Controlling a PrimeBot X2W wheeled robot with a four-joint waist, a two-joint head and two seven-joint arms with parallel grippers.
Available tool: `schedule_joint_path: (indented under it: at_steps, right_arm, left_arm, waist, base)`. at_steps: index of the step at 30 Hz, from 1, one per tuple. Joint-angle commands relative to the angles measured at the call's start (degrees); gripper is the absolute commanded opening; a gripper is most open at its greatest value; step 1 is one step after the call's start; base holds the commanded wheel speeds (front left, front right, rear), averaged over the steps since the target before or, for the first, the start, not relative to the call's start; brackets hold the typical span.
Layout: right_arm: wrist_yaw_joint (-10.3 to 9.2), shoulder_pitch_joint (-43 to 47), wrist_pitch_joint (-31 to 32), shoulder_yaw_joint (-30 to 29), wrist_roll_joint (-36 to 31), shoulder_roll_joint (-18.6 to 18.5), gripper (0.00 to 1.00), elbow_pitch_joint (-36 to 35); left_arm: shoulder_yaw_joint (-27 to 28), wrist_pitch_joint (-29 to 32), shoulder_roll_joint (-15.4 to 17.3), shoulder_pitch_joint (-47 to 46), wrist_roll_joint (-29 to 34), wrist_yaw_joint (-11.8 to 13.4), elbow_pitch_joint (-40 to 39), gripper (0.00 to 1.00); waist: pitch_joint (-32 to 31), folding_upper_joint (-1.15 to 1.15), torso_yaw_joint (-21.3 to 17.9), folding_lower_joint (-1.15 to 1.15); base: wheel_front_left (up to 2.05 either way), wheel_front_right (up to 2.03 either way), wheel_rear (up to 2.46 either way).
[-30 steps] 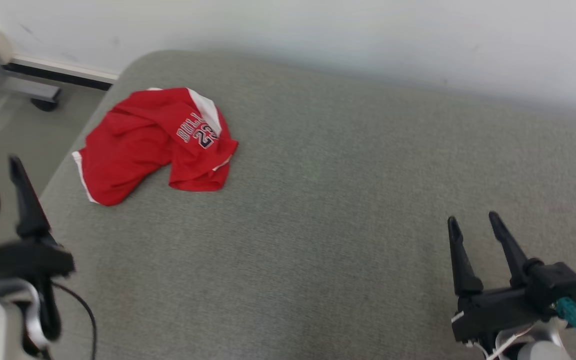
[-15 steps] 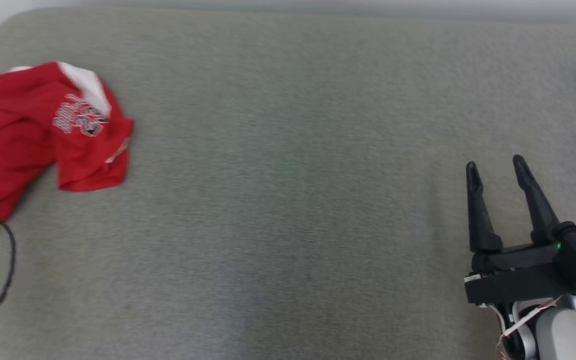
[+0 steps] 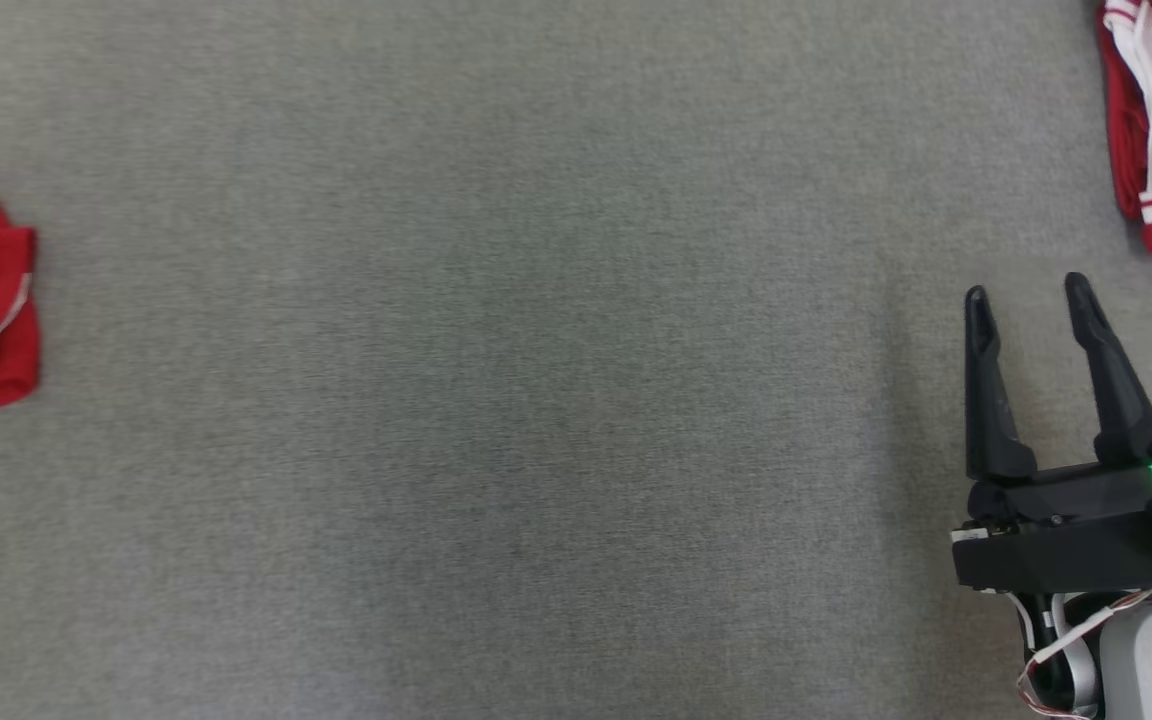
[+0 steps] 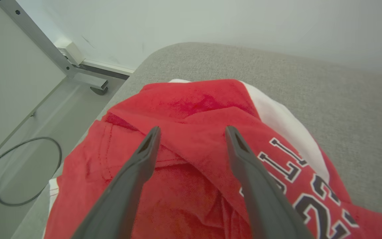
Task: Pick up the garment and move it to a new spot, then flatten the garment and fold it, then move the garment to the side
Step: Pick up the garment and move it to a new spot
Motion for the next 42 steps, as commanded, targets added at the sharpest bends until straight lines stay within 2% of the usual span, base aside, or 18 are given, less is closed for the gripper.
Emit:
schedule_joint_path:
  at_steps: [1,8,12,15,16,17,18,21,25,26,30,37,39,42]
  right_arm:
    - [-0.12,-0.19,-0.11,-0.03,-0.31,0.06,1.00,-0.41]
    - [-0.12,0.30,0.00,-0.54,-0.53,0.03,1.00,-1.01]
    - [-0.12,0.20,0.37,-0.44,-0.56,0.14,1.00,-1.33]
    - [-0.12,0.16,0.59,-0.48,-0.63,0.09,1.00,-1.37]
    - [-0.12,0.17,0.62,-0.52,-0.65,0.06,1.00,-1.29]
    - [-0.12,0.18,0.61,-0.53,-0.69,0.06,1.00,-1.23]
    - [-0.12,0.13,0.63,-0.48,-0.69,0.06,1.00,-1.11]
    - [-0.12,-0.19,0.42,-0.12,-0.60,0.18,1.00,-0.67]
    - [-0.12,-0.23,0.05,0.20,-0.30,0.67,1.00,0.38]
    - [-0.12,0.07,-0.28,0.24,-0.05,0.94,1.00,1.14]
    - [-0.12,0.76,-1.06,0.16,0.34,1.37,1.00,3.04]
    - [-0.12,1.35,-2.45,0.72,0.83,2.31,1.00,6.08]
    - [-0.12,1.58,-3.04,1.07,1.19,2.68,1.00,7.27]
    - [-0.12,1.80,-3.97,1.75,1.66,3.26,1.00,8.91]
  left_arm:
    - [-0.02,0.11,0.73,-1.14,0.13,-0.21,0.45,1.00]
    - [-1.10,11.29,2.15,-4.92,-1.65,-1.88,9.11,1.00]
    - [-1.06,17.83,2.16,-6.61,-2.53,0.09,13.19,1.00]
    - [-1.01,17.42,1.74,-7.52,-3.02,0.31,13.55,1.00]
    - [-1.25,16.65,1.59,-7.61,-2.78,0.18,13.42,0.52]
    - [-1.26,15.45,1.50,-7.64,-2.73,-0.02,13.21,0.28]
    - [-1.33,13.93,1.40,-7.57,-2.63,-0.19,12.88,0.00]
    - [-1.70,7.37,1.55,-7.59,-1.55,-0.11,11.47,0.00]
    - [-1.46,-1.13,1.95,-9.59,-1.37,-1.43,10.07,0.00]
    - [-1.82,-4.88,2.15,-10.60,-0.73,-1.93,9.17,0.00]
    - [-2.84,-10.73,1.21,-13.12,-0.14,-3.18,7.30,0.00]
    - [-5.66,-15.43,-1.87,-17.00,0.34,-4.57,1.65,0.00]
    - [-7.05,-16.33,-2.49,-17.37,0.82,-4.86,-1.58,0.00]
    - [-8.29,-16.06,-5.11,-16.58,-0.27,-5.28,-7.19,0.00]
  waist:
    - [2.05,-0.01,-2.06,-0.01]
    - [2.47,-0.01,-2.09,-0.01]
    - [2.54,-0.01,-1.86,-0.01]
    - [2.41,-0.01,-1.60,-0.01]
    - [2.24,-0.01,-1.44,-0.01]
    - [2.08,-0.01,-1.30,-0.01]
    - [1.83,-0.01,-1.18,-0.01]
    - [0.81,-0.01,-0.93,-0.01]
    - [-1.31,-0.01,-0.79,-0.01]
    - [-2.55,-0.01,-0.63,-0.01]
    - [-5.41,-0.01,-0.09,-0.01]
    - [-9.90,-0.01,-0.07,-0.01]
    - [-11.17,-0.01,-0.58,-0.01]
    - [-12.68,-0.01,-1.83,-0.01]
  base:
    - [0.00,0.00,0.00]
    - [0.00,0.00,0.00]
    - [0.00,0.00,0.00]
    - [0.00,0.00,0.00]
    - [0.00,0.00,0.00]
    - [0.00,0.00,0.00]
    - [0.00,0.00,0.00]
    - [0.00,0.00,0.00]
    - [0.00,0.00,0.00]
    - [0.00,0.00,0.00]
    - [0.00,0.00,0.00]
    - [0.00,0.00,0.00]
    - [0.00,0.00,0.00]
    - [0.00,0.00,0.00]
